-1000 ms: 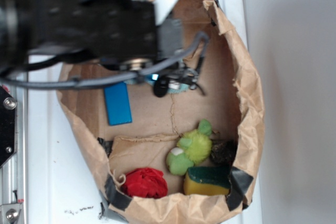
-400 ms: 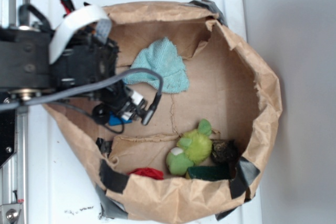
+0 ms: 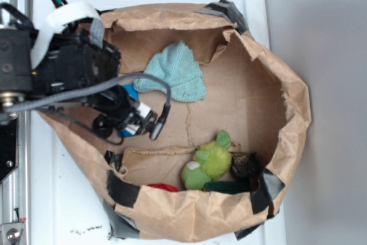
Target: Grab the blue cloth.
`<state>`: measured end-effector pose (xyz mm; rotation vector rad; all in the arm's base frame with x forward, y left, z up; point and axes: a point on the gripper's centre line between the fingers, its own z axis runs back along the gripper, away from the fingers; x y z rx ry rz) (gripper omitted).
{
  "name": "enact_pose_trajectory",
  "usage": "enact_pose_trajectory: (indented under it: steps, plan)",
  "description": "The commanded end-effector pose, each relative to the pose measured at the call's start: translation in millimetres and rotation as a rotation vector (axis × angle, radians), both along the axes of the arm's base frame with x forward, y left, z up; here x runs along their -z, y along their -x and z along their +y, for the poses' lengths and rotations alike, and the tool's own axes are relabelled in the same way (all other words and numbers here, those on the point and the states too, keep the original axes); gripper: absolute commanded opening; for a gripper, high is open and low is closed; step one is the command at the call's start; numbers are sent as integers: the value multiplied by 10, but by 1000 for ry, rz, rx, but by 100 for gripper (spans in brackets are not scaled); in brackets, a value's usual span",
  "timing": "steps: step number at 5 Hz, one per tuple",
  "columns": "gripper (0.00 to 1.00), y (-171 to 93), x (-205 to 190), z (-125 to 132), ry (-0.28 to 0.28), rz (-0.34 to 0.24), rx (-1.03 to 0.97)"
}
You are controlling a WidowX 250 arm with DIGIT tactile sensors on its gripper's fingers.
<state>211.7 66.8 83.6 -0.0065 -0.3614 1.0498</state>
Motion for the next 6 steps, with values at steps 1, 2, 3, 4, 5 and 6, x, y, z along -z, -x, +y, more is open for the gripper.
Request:
enact_pose_trajectory:
  steps: [1, 2, 3, 4, 5, 6]
  plan:
    - [100, 0, -161, 126, -28, -59, -11]
    - [100, -28, -159, 157, -37, -59, -6]
    - [100, -45, -166, 145, -51, -60, -19]
    - [100, -107, -167, 132, -62, -38, -54]
    - [100, -107, -167, 132, -62, -38, -54]
    - [100, -107, -167, 132, -62, -38, -54]
